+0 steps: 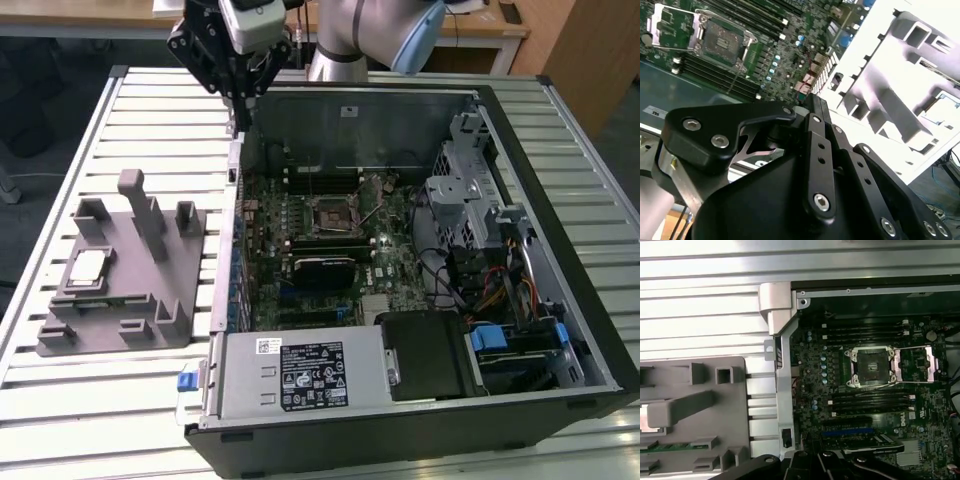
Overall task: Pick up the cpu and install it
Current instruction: 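Reach for the cpu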
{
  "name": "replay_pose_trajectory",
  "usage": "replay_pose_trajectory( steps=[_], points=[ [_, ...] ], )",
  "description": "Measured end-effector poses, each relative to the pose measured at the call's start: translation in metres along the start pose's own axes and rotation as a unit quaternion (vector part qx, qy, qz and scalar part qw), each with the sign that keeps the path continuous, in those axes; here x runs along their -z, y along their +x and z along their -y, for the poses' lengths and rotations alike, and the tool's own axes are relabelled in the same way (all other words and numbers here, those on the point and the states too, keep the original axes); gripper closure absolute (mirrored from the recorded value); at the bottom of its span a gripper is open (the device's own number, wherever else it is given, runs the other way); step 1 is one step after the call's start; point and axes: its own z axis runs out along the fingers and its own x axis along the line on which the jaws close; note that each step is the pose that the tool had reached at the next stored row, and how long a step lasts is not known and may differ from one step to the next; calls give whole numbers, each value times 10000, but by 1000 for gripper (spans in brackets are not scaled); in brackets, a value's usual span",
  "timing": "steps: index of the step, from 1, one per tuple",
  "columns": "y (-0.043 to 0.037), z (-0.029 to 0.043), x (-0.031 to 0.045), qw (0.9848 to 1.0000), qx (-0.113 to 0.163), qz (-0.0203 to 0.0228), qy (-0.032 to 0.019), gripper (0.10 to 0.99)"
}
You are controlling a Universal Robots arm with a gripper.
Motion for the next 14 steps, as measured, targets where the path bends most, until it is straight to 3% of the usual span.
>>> replay_pose_trajectory(
  steps=[14],
  points=[
    [275, 21, -10, 10000, 0, -5, 0, 973]
  ],
)
